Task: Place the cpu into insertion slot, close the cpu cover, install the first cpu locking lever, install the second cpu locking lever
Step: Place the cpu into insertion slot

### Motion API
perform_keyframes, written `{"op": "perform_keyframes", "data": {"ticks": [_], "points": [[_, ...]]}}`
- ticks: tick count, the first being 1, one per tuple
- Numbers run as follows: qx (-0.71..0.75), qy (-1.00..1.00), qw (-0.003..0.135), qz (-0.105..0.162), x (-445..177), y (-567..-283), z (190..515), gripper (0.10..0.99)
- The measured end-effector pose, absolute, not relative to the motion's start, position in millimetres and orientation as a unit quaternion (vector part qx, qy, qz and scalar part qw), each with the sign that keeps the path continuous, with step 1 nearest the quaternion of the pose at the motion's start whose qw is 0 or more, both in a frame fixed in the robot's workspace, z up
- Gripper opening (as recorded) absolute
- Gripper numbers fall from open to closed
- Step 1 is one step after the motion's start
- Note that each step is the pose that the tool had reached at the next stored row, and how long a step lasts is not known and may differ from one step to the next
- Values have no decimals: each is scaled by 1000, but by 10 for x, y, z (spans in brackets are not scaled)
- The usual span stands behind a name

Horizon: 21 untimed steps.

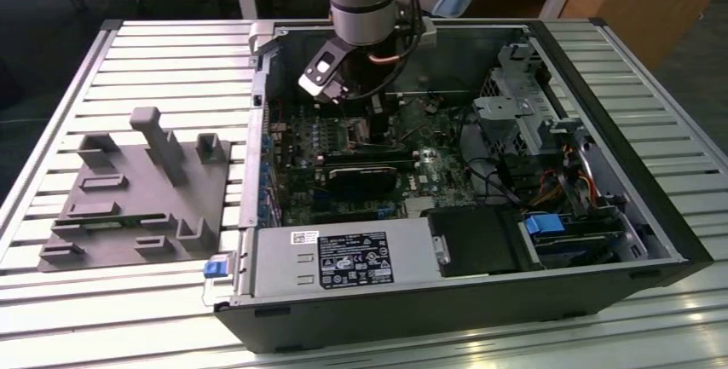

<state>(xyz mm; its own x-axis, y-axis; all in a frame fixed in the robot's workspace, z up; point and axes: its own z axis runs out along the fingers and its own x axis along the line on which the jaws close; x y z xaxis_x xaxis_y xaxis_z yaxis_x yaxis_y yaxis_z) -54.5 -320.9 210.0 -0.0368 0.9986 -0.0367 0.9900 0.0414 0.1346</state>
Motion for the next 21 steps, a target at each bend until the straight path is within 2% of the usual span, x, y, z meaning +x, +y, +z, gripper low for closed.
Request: {"op": "perform_keyframes", "data": {"ticks": [21], "points": [[707, 704, 61, 35, -548, -3129, 1949, 541]]}}
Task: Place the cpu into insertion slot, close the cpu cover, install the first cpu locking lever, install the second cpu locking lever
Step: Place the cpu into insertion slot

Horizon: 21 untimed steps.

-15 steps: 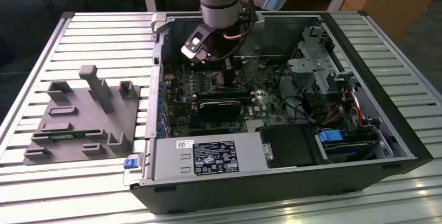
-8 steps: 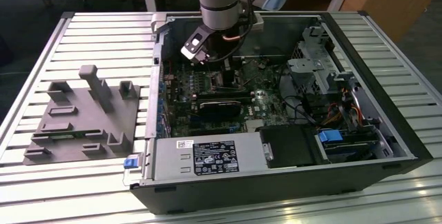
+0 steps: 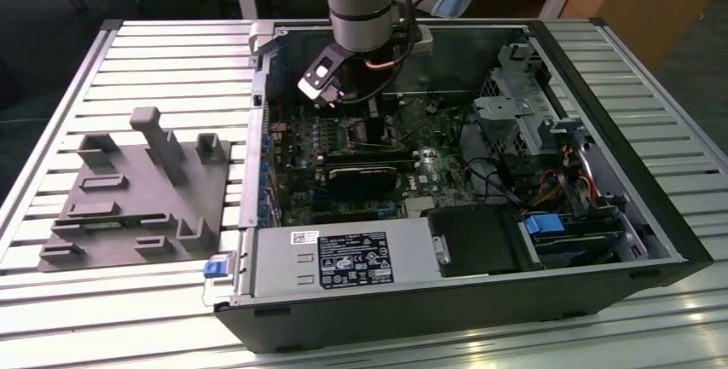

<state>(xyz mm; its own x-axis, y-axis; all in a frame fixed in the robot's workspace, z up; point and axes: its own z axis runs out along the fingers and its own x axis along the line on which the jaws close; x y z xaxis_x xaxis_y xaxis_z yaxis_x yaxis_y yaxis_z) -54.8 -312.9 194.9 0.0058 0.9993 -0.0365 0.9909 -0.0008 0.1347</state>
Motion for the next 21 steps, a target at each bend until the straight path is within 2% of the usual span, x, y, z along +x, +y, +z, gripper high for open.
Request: {"op": "perform_keyframes", "data": {"ticks": [16, 18, 19, 21], "points": [[708, 702, 61, 35, -548, -3126, 1924, 541], [708, 702, 61, 35, -548, -3126, 1923, 553], [708, 702, 61, 35, -548, -3126, 1923, 616], [708, 702, 61, 34, -548, -3126, 1923, 616]]}}
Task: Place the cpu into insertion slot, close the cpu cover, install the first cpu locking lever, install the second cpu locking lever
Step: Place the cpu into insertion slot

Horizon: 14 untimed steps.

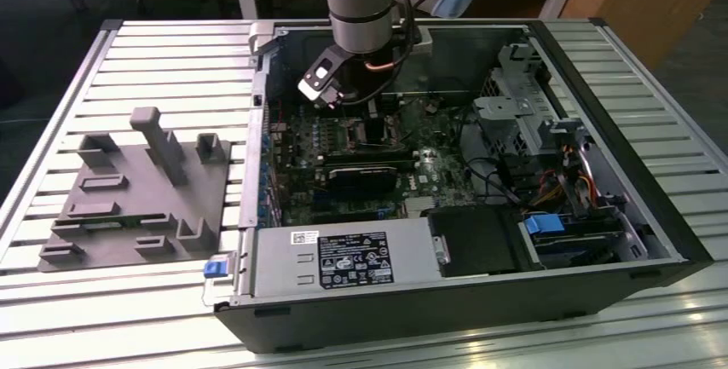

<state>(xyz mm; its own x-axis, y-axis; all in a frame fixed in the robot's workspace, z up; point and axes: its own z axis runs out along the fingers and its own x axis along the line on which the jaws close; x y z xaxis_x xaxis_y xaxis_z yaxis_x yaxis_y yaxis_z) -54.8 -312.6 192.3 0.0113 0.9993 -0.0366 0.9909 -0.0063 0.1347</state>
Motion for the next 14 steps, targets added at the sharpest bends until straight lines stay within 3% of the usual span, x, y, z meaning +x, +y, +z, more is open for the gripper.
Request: {"op": "perform_keyframes", "data": {"ticks": [14], "points": [[709, 702, 61, 35, -548, -3125, 2059, 616]]}}
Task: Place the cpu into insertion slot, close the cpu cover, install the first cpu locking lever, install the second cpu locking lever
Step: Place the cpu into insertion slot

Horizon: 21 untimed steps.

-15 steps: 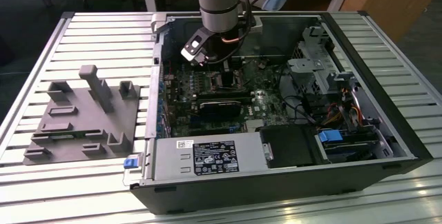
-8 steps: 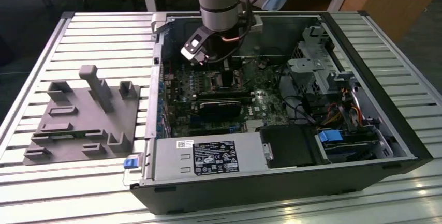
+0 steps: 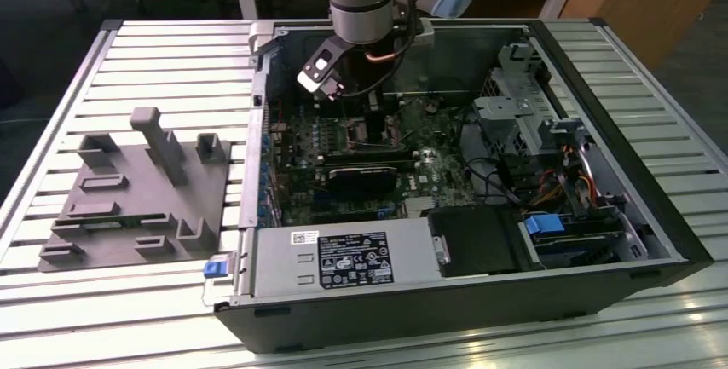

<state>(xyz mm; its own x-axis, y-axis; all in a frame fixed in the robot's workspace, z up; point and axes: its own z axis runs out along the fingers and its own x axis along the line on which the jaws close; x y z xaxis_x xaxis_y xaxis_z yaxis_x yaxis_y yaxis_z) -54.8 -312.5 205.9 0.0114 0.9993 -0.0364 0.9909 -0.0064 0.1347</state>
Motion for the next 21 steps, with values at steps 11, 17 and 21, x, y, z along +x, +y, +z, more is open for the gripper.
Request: {"op": "perform_keyframes", "data": {"ticks": [11, 17, 21], "points": [[709, 702, 61, 34, -548, -3126, 2059, 361], [709, 702, 61, 34, -548, -3126, 2059, 125], [709, 702, 61, 34, -548, -3126, 2059, 102]]}}
